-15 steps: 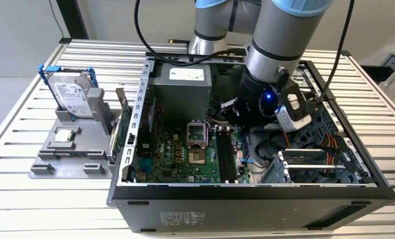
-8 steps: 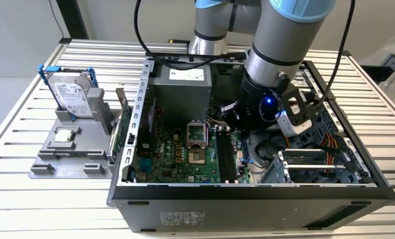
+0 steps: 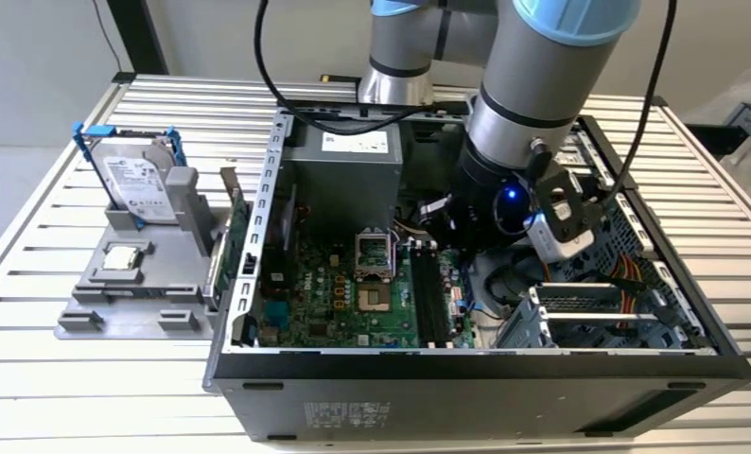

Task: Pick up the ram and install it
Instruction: 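Insert the ram into the slot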

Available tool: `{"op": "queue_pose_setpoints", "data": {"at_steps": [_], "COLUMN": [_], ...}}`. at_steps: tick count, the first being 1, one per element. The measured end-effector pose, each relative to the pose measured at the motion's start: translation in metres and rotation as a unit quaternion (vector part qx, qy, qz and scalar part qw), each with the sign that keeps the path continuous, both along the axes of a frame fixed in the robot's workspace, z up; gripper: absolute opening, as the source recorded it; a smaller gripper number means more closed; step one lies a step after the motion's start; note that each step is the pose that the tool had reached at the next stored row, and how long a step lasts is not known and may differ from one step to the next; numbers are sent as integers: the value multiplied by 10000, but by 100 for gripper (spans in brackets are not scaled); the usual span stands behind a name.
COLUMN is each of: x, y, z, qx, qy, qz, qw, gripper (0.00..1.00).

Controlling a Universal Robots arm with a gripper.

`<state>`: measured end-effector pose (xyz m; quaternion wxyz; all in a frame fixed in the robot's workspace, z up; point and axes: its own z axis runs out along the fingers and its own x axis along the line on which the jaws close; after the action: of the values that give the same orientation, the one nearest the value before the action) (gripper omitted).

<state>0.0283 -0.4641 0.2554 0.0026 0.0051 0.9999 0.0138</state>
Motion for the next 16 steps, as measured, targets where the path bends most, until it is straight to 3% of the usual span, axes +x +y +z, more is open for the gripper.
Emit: {"op": "queue_pose_setpoints", "data": {"at_steps": [5, 16], "x": [-16, -52], "y": [-26, -40], "z": [-17, -109], "qx": [1, 0], "qy": [-1, 0], "qz": [0, 0], "qw": [10000, 10000], "gripper": [0, 0]}}
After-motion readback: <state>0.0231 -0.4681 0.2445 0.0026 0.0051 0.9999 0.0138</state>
